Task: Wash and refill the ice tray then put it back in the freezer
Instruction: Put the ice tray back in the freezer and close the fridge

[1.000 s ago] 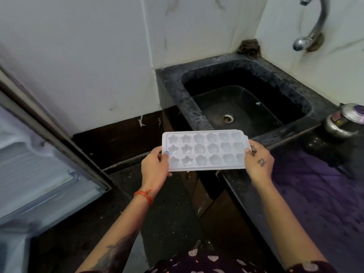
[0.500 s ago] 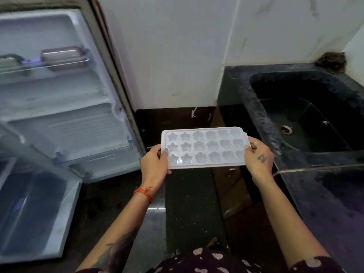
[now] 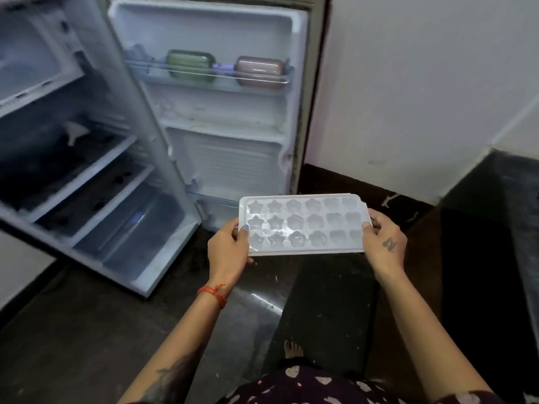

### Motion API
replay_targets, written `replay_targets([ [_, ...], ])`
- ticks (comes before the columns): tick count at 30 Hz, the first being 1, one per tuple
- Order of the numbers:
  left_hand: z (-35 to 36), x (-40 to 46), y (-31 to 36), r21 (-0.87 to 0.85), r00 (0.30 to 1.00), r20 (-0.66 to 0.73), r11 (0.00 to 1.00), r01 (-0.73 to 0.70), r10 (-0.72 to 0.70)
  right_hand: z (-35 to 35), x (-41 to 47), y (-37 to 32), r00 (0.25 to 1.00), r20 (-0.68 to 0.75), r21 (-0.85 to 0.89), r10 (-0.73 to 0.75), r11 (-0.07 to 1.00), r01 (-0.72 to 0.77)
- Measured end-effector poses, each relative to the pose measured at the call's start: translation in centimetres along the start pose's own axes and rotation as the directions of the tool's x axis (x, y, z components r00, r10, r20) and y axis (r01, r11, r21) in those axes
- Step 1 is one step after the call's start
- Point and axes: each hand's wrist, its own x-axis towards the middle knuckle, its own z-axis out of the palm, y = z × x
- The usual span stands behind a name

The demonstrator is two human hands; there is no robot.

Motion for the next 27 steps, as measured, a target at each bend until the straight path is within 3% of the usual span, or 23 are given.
replay_targets([
  [7, -1.6, 2.2, -0.7, -0.021, 0.966, -0.236, 0.994, 0.108, -0.11, 4.8, 4.0, -4.3, 0.971, 0.192, 0.044, -0.145, 0.989, 0.139],
  [13, -2.9, 3.2, -1.2, -0.072, 0.896, -0.396, 0.979, 0.189, -0.202, 8.6, 6.5, -7.2, 0.898, 0.349, 0.077, -0.266, 0.964, 0.256],
  [27, -9.2, 6.1, -3.8, -0.163, 0.74, -0.594, 0.948, 0.273, -0.315, 17.9, 6.3, -14.5, 0.726, 0.537, 0.178, -0.431, 0.898, 0.402],
])
